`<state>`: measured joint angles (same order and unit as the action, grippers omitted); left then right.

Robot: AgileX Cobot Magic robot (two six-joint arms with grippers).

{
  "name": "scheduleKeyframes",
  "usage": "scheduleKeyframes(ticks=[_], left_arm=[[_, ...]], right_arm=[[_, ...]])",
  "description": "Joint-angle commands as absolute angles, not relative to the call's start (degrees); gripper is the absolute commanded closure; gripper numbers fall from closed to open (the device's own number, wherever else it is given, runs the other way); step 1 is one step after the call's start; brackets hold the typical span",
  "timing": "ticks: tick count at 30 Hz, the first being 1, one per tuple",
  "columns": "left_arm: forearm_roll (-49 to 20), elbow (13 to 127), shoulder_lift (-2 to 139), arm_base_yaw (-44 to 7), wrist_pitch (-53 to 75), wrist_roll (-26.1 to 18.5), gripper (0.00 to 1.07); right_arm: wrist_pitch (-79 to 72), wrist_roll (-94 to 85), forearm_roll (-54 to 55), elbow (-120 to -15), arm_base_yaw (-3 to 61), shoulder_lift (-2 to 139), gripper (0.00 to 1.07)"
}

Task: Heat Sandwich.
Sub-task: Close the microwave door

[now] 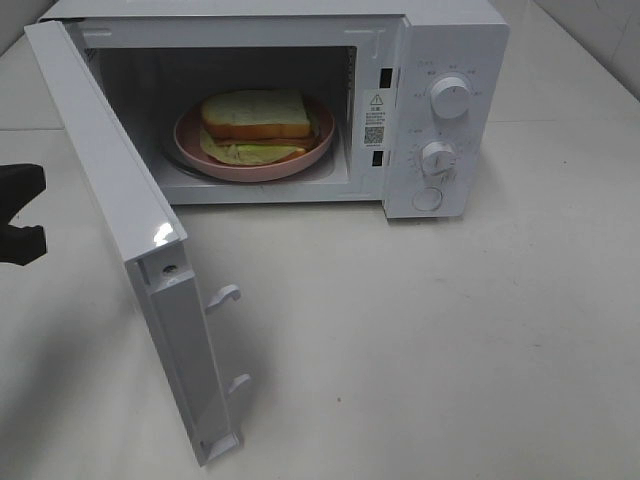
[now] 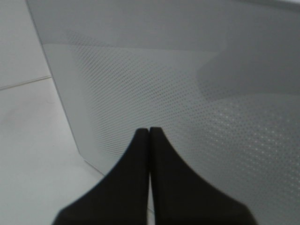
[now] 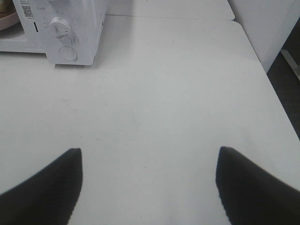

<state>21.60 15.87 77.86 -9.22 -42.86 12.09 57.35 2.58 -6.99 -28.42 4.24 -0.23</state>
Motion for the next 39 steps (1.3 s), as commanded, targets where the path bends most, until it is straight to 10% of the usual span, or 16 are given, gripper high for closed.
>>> scheduleKeyframes(ticks=[1,39], left_arm=[[17.53,16.73,79.70,-11.75,-44.81,10.71,1.07],[-14.21,41.65,99.01,-37.64,-42.69,-5.90,1.07]], right_arm=[[56.95,2.69,-6.88,-28.30,4.01,-1.83,0.32],[56.95,2.69,-6.88,-28.30,4.01,-1.83,0.32]])
